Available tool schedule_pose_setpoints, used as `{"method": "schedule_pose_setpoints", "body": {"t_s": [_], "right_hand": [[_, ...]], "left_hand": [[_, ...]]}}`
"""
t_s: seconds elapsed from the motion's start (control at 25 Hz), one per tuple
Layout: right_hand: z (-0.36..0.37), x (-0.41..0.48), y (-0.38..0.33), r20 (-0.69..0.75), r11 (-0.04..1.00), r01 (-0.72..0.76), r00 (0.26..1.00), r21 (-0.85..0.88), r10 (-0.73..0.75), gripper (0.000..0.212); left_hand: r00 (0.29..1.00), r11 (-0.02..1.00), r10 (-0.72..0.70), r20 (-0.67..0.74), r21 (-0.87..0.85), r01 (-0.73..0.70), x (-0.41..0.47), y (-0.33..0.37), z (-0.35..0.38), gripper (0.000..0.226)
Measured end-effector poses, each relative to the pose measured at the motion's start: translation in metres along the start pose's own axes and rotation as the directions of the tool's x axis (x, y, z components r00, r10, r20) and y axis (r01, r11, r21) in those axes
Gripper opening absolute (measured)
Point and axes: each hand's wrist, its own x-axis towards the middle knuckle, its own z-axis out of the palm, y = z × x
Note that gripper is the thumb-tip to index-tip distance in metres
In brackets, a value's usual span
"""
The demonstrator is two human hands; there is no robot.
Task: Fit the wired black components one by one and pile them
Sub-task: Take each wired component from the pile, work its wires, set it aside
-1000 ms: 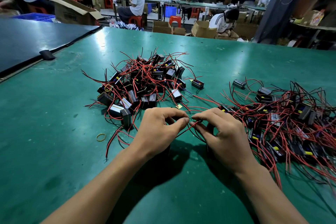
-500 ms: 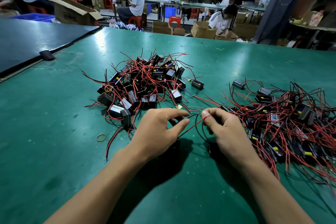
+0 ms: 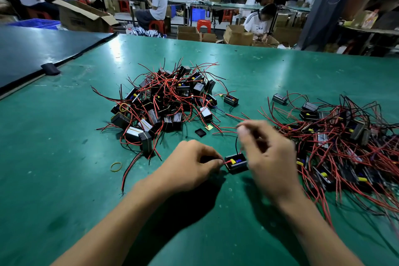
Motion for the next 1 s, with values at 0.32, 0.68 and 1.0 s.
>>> {"method": "schedule_pose_setpoints", "body": {"t_s": [0.32,0.68,1.0], "right_hand": [[0.003,-0.009,0.018,0.315,0.824,0.008,0.926,-0.567,0.207,0.032],[-0.008,0.008,0.047,0.190,0.792,-0.125,0.938,-0.597,0.291,0.021],[-0.014,0.014,0.063,0.093,0.756,-0.170,0.952,-0.632,0.291,0.022]], "left_hand": [[0.960,0.965,-0.117,-0.256,-0.259,0.049,0.001,-0.007,0.009,0.024],[0.942,0.993,-0.040,-0.332,-0.117,0.001,-0.003,-0.011,0.012,0.015],[0.955,0.999,-0.001,-0.298,-0.035,-0.010,-0.001,-0.012,0.014,0.015]]}}
